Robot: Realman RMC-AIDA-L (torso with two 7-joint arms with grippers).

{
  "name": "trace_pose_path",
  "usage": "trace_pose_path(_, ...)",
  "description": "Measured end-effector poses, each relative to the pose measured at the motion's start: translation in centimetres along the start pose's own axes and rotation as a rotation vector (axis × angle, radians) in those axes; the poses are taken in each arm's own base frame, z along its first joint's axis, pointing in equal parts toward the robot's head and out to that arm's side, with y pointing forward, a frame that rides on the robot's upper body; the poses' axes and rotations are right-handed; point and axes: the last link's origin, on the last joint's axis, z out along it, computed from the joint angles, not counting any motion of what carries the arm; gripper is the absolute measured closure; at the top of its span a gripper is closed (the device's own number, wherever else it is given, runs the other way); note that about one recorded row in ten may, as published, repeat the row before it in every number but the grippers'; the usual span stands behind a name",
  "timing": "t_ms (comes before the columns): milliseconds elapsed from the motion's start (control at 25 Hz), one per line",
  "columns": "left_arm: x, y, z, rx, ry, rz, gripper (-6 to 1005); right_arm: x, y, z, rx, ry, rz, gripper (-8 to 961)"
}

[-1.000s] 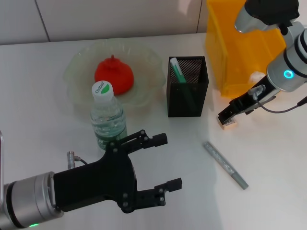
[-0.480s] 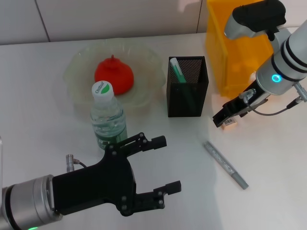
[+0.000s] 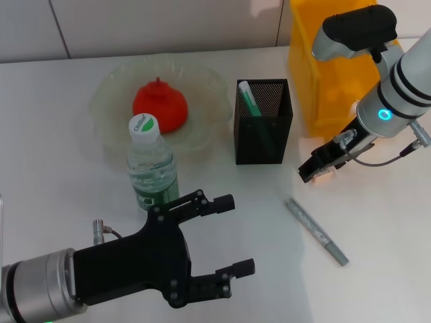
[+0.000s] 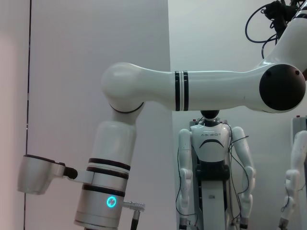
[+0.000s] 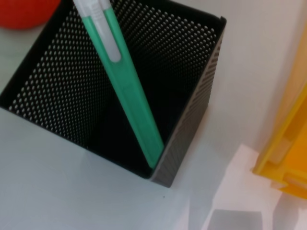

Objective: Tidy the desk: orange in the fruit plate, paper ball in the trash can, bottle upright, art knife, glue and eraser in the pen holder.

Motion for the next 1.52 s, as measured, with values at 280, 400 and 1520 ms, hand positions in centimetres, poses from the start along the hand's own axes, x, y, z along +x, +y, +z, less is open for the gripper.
trace_pose_path(280,0.1,0.0,-0.1,-0.004,0.002,0.000,214,0.1,-0.1,0.2,0.000,0.004,0.001,237)
trace_pose_path(400,0.0,0.1,-0.1,-0.003,0.002,-0.001,214,0.2,-0.1,0.2,0.000,0.005,0.000,305)
trace_pose_path(1520,0.0,0.2,-0.1,-0.003,0.001,-0.002,214,0.8,0.3,-5.5,-0.023,-0.085,-0.036,567)
